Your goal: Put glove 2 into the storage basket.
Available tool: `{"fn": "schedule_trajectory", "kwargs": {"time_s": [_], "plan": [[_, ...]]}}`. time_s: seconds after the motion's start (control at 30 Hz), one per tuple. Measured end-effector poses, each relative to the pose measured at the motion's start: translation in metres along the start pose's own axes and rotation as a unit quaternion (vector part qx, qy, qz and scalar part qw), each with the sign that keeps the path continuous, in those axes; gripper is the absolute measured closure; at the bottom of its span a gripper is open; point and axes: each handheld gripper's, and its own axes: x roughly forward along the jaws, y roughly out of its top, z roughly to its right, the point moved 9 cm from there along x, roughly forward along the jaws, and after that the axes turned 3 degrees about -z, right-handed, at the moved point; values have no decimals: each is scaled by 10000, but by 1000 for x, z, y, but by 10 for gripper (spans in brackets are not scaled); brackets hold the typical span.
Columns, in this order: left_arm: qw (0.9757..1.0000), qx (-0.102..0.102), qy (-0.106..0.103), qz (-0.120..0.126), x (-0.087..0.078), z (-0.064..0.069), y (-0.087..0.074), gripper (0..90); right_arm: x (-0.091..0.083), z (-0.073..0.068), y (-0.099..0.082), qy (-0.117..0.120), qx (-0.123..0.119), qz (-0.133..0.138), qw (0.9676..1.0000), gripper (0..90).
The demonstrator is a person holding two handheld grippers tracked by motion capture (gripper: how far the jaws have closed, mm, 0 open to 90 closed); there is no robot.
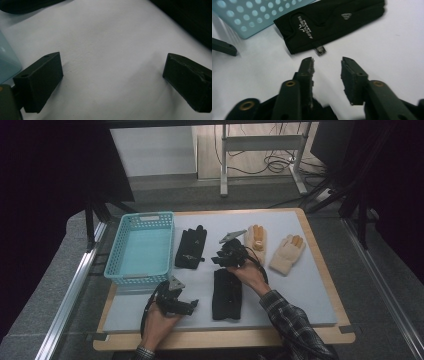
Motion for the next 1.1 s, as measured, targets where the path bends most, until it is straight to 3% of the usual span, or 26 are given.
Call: {"fn": "schedule_trajectory", "kwargs": {"time_s": [0.1, 0.33, 0.43, 0.47, 0.5, 0.73, 0.8, 0.83, 0.9, 0.97, 1.0, 1.07, 1.1], "plan": [[10000, -11, 1, 13, 0, 0, 0, 32, 23, -3, 8, 84, -101, -167, 9998, 680], [10000, -25, 3, 29, 0, 0, 0, 33, 56, -4, 15, 263, -98, -348, 9990, 632], [10000, -27, 2, 27, 0, 0, 0, 33, 69, -4, 14, 229, -152, -487, 9984, 634], [10000, -27, 3, 28, 0, 0, 0, 33, 71, -4, 15, 181, -189, -429, 9987, 670], [10000, -29, 0, 28, 0, 0, 0, 33, 72, -3, 16, 134, -239, -451, 9986, 763], [10000, -25, 3, 28, 0, 0, 0, 33, 63, -11, 15, 232, -273, -539, 9979, 775], [10000, -32, 2, 28, 0, 0, 0, 33, 47, -22, 12, 350, -296, -468, 9979, 775], [10000, -9, 8, 8, 0, 0, 0, 33, 47, -22, 12, 350, -296, -468, 9979, 775], [10000, -46, 0, 28, 0, 0, 0, 34, 31, -34, 6, 626, -345, -486, 9963, 760], [10000, -33, 3, 14, 0, 0, 0, 34, 29, -36, 7, 680, -325, -465, 9961, 715], [10000, -33, 4, 16, 0, 0, 0, 34, 27, -32, 11, 572, -308, -326, 9974, 636], [10000, -25, 6, 9, 0, 0, 0, 34, 34, -17, 22, 374, -159, -177, 9990, 596], [10000, -25, 6, 9, 0, 0, 0, 34, 34, -17, 22, 374, -159, -177, 9990, 596]]}}
